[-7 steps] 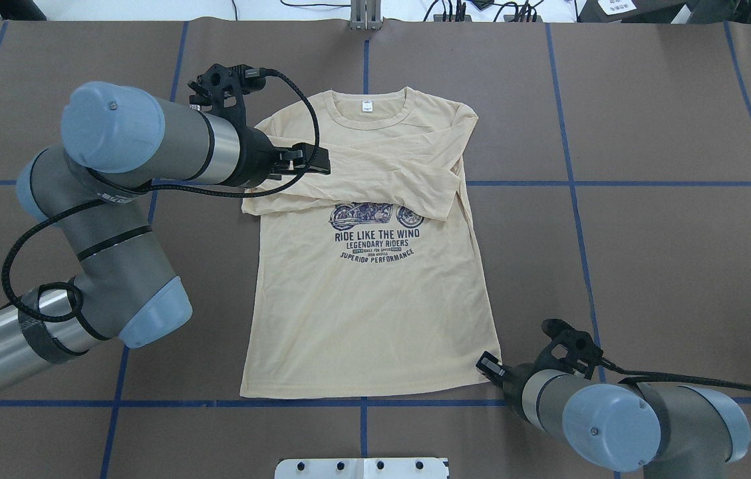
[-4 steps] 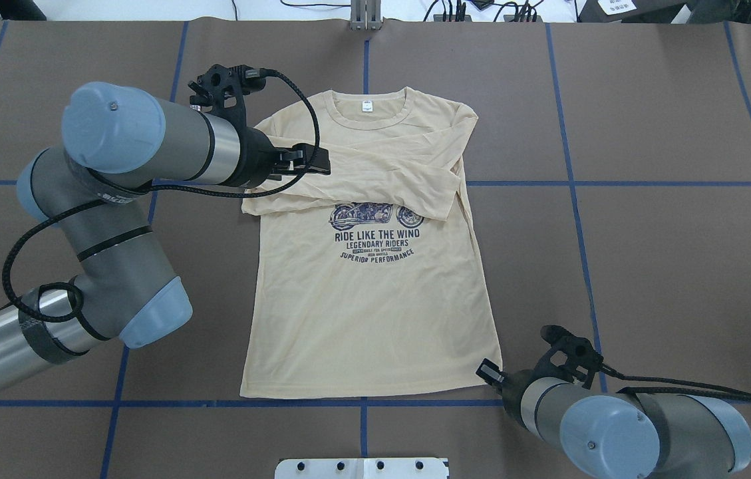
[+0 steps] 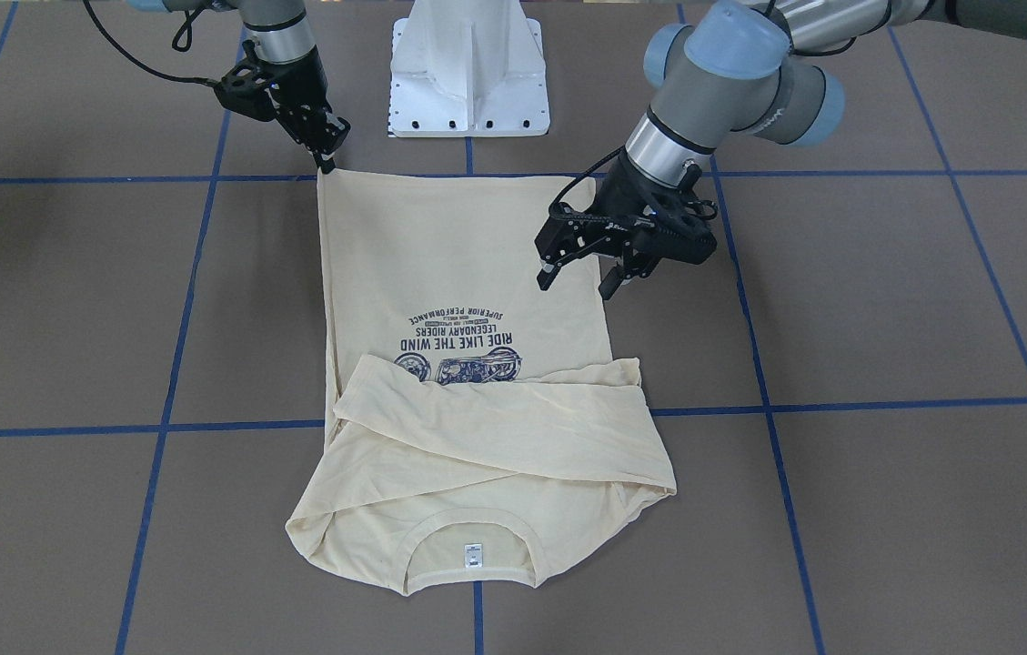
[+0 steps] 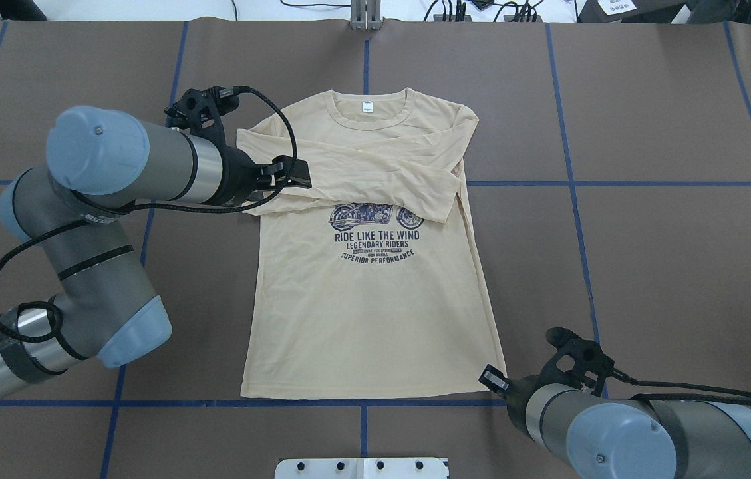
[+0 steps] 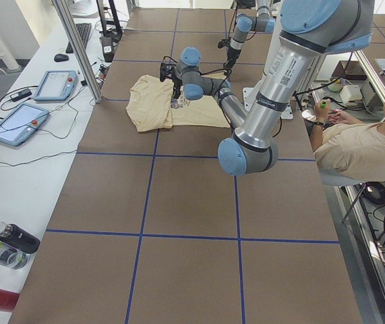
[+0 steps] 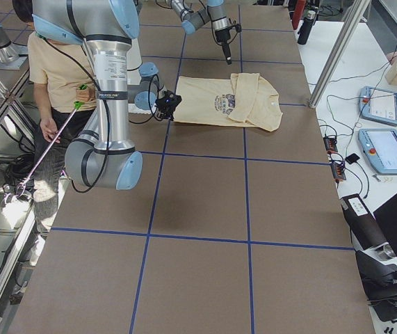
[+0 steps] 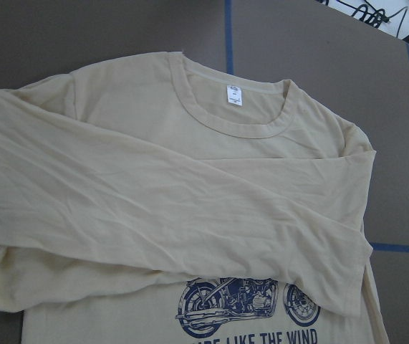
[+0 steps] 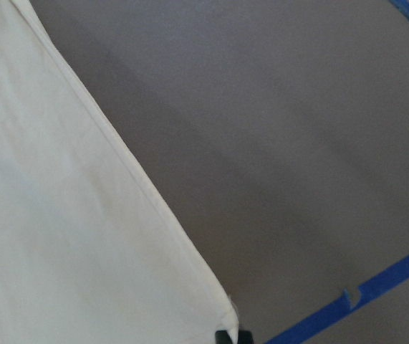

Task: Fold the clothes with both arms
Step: 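Move both grippers to the hem corners nearest the robot, then grasp both hem corners with the left and right grippers, then lift the hem with both grippers and fold it toward the collar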

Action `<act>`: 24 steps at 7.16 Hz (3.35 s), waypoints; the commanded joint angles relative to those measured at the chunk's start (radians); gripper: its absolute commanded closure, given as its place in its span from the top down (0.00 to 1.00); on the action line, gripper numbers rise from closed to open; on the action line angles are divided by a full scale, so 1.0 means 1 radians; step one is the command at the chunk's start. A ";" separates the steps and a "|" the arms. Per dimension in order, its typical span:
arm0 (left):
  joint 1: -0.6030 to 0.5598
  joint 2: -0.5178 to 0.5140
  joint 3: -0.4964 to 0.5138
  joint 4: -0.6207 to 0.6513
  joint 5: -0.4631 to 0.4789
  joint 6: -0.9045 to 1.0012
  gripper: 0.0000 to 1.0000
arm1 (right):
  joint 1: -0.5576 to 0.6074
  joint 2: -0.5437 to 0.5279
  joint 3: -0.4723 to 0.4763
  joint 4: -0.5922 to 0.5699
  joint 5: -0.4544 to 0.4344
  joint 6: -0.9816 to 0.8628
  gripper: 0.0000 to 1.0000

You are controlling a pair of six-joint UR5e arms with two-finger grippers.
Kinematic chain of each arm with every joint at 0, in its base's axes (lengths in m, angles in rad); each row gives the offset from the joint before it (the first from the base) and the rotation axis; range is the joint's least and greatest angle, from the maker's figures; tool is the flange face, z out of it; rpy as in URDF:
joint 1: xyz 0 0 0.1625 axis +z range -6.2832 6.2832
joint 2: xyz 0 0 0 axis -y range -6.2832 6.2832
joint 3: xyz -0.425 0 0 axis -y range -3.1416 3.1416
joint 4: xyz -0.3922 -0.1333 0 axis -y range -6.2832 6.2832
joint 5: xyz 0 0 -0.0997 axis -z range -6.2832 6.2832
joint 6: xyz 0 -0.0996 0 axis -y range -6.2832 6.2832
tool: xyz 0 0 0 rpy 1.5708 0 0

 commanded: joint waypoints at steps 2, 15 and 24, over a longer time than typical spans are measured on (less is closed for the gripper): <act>0.154 0.205 -0.199 0.003 0.050 -0.157 0.99 | -0.007 -0.001 0.005 -0.006 0.002 0.000 0.00; 0.452 0.305 -0.172 0.071 0.258 -0.409 0.00 | -0.014 0.005 0.003 -0.006 0.000 0.000 0.00; 0.256 0.339 -0.451 0.166 0.076 -0.438 0.00 | 0.149 0.072 0.165 -0.163 0.200 0.029 0.00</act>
